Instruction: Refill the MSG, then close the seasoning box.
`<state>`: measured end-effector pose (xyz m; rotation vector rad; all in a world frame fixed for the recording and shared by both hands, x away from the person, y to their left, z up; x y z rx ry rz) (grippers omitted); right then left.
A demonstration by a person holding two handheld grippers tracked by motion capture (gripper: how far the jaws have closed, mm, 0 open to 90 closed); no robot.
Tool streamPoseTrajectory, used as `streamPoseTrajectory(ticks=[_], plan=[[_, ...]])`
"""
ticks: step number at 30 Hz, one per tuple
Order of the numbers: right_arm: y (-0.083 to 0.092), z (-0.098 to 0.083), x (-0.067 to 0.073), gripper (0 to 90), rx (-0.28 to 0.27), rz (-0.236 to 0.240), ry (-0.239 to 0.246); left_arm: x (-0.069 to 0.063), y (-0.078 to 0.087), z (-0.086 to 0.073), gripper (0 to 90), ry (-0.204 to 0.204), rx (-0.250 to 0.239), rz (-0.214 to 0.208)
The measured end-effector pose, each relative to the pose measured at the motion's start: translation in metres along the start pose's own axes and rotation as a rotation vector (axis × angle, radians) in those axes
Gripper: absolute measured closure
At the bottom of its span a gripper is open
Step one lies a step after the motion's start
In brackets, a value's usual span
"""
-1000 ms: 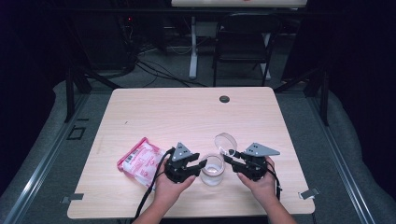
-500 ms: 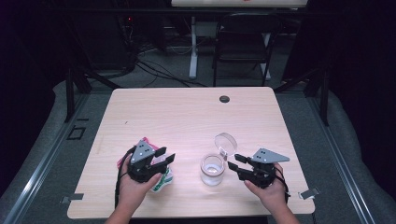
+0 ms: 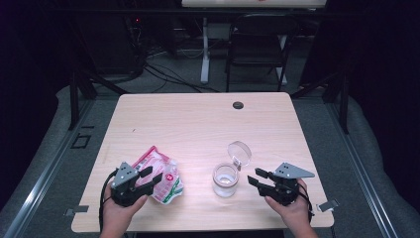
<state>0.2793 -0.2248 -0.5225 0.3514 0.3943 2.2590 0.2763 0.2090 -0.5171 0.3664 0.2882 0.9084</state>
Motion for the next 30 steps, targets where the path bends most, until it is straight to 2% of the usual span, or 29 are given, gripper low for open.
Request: streamPoseTrajectory(ticks=[3,4,6,10,17,18,23,28,30], plan=[[-0.001,-0.001,-0.002,56.6,0.005,0.006,0.003,0.005,0.006,-0.007,52.9,-0.015,0.019,0.013],[-0.001,-0.002,-0.002,56.6,0.009,0.008,0.000,0.009,0.009,-0.011,54.3,-0.005,0.021,-0.001],[-0.002,-0.002,-0.001,56.3,0.009,0.008,0.002,0.011,0.012,-0.015,56.3,-0.012,0.022,-0.011],[-0.003,-0.002,-0.002,55.8,0.007,0.012,0.000,0.014,0.016,-0.020,56.3,-0.006,0.032,-0.009],[-0.003,-0.002,-0.004,55.1,0.007,0.014,-0.003,0.021,0.027,-0.031,53.8,-0.017,0.050,0.009],[-0.003,-0.002,-0.005,54.9,-0.010,0.018,-0.019,0.022,0.030,-0.034,54.5,-0.024,0.048,0.014],[-0.005,-0.002,-0.006,54.7,-0.012,0.022,-0.025,0.023,0.037,-0.036,55.9,-0.046,0.042,0.051],[-0.006,-0.001,-0.006,54.4,-0.014,0.027,-0.021,0.025,0.039,-0.039,60.7,-0.043,0.051,0.036],[-0.008,-0.001,-0.006,54.3,-0.014,0.028,-0.023,0.025,0.040,-0.041,60.2,-0.054,0.066,0.050]])
Point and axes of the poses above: each handheld gripper's, and its own axes: y roughly backward along the jaws, z roughly out of its top, x roughly to its left, the point moved 1 cm from there along -y, roughly forward along the jaws, and after that the axes turned 4 degrees about -x, right-handed, at the moved point
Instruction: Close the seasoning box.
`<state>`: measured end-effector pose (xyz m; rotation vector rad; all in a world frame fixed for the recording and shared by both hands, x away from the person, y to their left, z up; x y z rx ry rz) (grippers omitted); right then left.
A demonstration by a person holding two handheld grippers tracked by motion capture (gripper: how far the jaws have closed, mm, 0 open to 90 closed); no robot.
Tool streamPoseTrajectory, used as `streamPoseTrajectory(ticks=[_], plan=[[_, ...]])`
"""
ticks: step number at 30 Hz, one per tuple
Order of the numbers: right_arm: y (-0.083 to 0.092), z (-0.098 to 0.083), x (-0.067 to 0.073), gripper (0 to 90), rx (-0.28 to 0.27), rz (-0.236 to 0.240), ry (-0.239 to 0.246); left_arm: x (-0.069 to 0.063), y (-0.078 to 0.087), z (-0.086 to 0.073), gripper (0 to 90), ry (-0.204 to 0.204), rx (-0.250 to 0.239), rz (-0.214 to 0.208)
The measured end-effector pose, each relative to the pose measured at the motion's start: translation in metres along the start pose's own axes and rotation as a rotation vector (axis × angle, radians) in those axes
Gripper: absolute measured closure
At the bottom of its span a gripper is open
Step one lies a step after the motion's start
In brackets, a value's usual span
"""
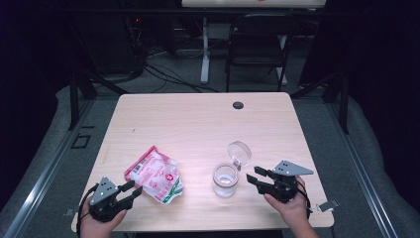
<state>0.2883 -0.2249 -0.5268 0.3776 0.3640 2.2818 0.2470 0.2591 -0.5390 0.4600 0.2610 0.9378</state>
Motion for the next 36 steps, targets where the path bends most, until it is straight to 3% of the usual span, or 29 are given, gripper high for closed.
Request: streamPoseTrajectory(ticks=[2,5,14,19,25,36], plan=[[-0.001,0.000,0.000,54.2,0.003,0.000,0.000,0.000,0.000,-0.001,53.5,-0.021,0.015,0.010],[0.000,0.000,-0.002,54.1,0.005,0.002,0.001,-0.004,-0.004,-0.003,46.5,-0.040,0.038,-0.015],[0.001,-0.001,-0.003,53.7,0.009,-0.004,-0.005,-0.018,-0.017,-0.007,38.1,-0.136,0.119,-0.036],[0.000,-0.001,-0.003,53.6,0.008,-0.002,-0.005,-0.025,-0.022,-0.008,36.2,-0.192,0.144,-0.044],[0.000,-0.001,-0.003,53.2,0.008,0.000,-0.003,-0.026,-0.028,-0.009,36.1,-0.246,0.158,0.010],[0.001,-0.001,-0.003,52.7,0.006,-0.004,-0.002,-0.033,-0.040,-0.006,36.5,-0.337,0.169,0.017]])
Point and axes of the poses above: each handheld gripper's, and its own axes: y roughly backward along the jaws, z roughly out of its top, x roughly to its left, the point moved 1 cm from there along -y, roughly forward along the jaws, and after that the axes turned 4 degrees about -x, right-handed, at the moved point
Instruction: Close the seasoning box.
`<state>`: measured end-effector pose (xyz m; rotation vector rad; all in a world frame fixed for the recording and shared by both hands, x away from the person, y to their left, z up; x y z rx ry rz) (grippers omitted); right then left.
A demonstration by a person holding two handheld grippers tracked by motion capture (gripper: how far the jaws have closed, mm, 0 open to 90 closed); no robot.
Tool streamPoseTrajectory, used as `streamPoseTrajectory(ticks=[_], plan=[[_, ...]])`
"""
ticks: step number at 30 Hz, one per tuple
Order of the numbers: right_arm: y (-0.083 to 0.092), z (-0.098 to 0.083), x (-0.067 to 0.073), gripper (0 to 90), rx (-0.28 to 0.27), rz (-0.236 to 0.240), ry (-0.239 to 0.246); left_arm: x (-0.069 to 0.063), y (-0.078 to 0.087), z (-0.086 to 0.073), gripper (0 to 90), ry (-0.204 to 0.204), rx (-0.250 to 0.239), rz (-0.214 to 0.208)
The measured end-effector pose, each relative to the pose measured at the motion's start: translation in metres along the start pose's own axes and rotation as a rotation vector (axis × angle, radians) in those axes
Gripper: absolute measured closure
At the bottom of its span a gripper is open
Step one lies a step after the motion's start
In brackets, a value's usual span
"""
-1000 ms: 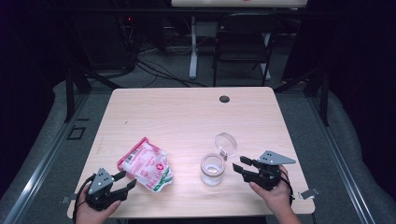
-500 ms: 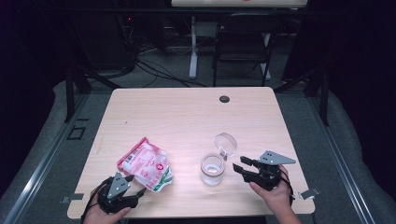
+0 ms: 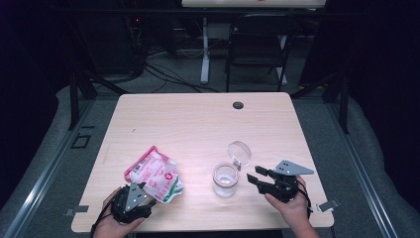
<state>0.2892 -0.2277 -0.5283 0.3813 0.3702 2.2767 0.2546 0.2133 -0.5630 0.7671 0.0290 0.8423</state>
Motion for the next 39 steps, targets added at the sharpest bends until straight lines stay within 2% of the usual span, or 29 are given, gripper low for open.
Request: streamPoseTrajectory(ticks=[6,11,18,22,27,28,32,39], plan=[[0.001,-0.001,0.001,52.5,-0.008,-0.001,-0.003,-0.003,-0.007,0.005,36.8,-0.049,0.004,0.033],[0.002,-0.002,0.002,52.1,-0.009,-0.007,-0.003,-0.006,-0.013,0.008,37.1,-0.071,-0.002,0.052],[0.004,-0.003,0.002,52.0,-0.005,-0.010,-0.001,-0.011,-0.021,0.014,39.1,-0.106,-0.008,0.059],[0.005,-0.003,0.002,52.0,-0.008,-0.016,-0.004,-0.011,-0.024,0.014,40.9,-0.110,-0.006,0.058],[0.005,-0.004,0.002,52.0,-0.004,-0.014,0.000,-0.016,-0.029,0.016,51.5,-0.137,0.001,0.059],[0.004,-0.004,0.002,52.0,-0.006,-0.013,0.000,-0.016,-0.029,0.018,56.9,-0.139,0.004,0.050],[0.005,-0.004,0.002,52.0,-0.003,-0.016,0.001,-0.014,-0.032,0.018,63.4,-0.120,0.000,0.046],[0.005,-0.003,0.001,52.0,-0.008,-0.014,-0.003,-0.013,-0.035,0.019,75.2,-0.116,0.015,0.044]])
Point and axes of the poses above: each handheld gripper's, and its own axes: y roughly backward along the jaws, z roughly out of its top, x roughly to its left, the point moved 1 cm from there along -y, roughly forward along the jaws, and after that the axes turned 4 degrees about -x, right-handed, at the moved point
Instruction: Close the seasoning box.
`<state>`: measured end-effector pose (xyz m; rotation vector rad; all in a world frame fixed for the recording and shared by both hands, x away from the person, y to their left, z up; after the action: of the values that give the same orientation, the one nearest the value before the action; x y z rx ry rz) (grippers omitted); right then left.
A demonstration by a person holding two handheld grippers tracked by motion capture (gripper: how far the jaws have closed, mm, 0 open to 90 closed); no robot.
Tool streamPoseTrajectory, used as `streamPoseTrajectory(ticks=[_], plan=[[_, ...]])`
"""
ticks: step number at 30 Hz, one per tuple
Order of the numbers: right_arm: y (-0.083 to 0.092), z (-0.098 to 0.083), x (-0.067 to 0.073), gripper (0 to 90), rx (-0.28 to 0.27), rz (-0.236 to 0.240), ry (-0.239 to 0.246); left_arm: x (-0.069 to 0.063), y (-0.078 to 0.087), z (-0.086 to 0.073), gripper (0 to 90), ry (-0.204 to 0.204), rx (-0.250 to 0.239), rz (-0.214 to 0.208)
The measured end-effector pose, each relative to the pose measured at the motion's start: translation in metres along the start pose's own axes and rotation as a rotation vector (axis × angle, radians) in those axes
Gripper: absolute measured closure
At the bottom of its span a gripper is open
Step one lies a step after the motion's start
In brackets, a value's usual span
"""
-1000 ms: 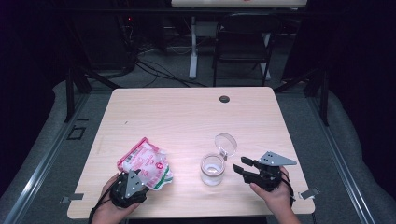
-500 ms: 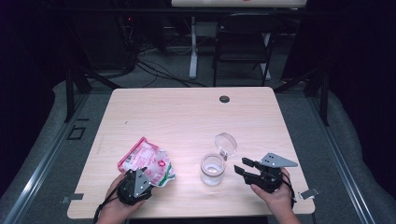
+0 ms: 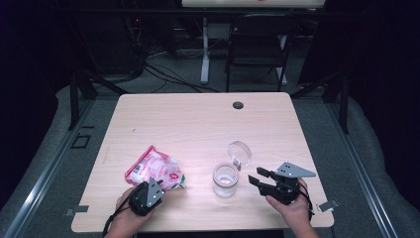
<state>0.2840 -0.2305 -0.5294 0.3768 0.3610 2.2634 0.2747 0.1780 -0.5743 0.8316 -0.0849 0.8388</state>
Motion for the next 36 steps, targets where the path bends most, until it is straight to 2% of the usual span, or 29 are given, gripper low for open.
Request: streamPoseTrajectory(ticks=[7,11,13,19,20,22,23,25,27,32,33,36], plan=[[-0.001,0.000,0.000,52.0,0.006,0.002,0.006,0.000,-0.001,0.000,82.3,0.003,0.019,-0.007],[-0.001,-0.001,0.000,52.0,0.003,0.003,0.000,0.003,-0.001,-0.001,87.4,0.030,0.022,-0.012],[-0.001,-0.001,0.000,52.0,0.004,0.003,0.000,0.005,0.000,-0.002,88.8,0.064,0.021,-0.036],[-0.002,-0.001,0.000,52.0,0.005,0.005,0.003,0.009,0.002,-0.002,89.6,0.095,0.014,-0.049],[-0.002,-0.001,0.000,52.0,0.005,0.005,0.003,0.010,0.003,-0.002,89.7,0.118,-0.002,-0.045],[-0.002,-0.001,0.001,52.0,0.006,0.005,0.004,0.012,0.004,-0.002,89.7,0.126,-0.008,-0.044],[-0.002,-0.001,0.000,52.0,0.004,0.005,0.002,0.016,0.007,-0.001,89.9,0.156,-0.031,-0.041],[-0.002,-0.001,0.000,52.0,0.003,0.003,0.001,0.018,0.009,-0.001,90.0,0.168,-0.043,-0.040],[-0.002,-0.001,0.000,52.0,0.002,0.005,0.000,0.023,0.013,-0.001,90.0,0.206,-0.069,-0.038],[-0.002,-0.001,0.000,52.0,-0.002,0.002,-0.001,0.030,0.020,0.002,90.0,0.229,-0.097,-0.027],[-0.002,-0.001,0.000,52.0,-0.005,0.002,-0.004,0.033,0.024,0.002,90.0,0.256,-0.112,-0.022],[-0.001,-0.001,0.000,52.0,-0.002,-0.002,-0.006,0.037,0.027,0.003,90.0,0.268,-0.125,-0.019]])
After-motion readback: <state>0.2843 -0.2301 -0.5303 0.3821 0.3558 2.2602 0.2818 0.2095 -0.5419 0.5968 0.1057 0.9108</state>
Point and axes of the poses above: each handheld gripper's, and its own axes: y roughly backward along the jaws, z roughly out of its top, x roughly to its left, the point moved 1 cm from there along -y, roughly forward along the jaws, and after that the axes turned 4 degrees about -x, right-handed, at the moved point
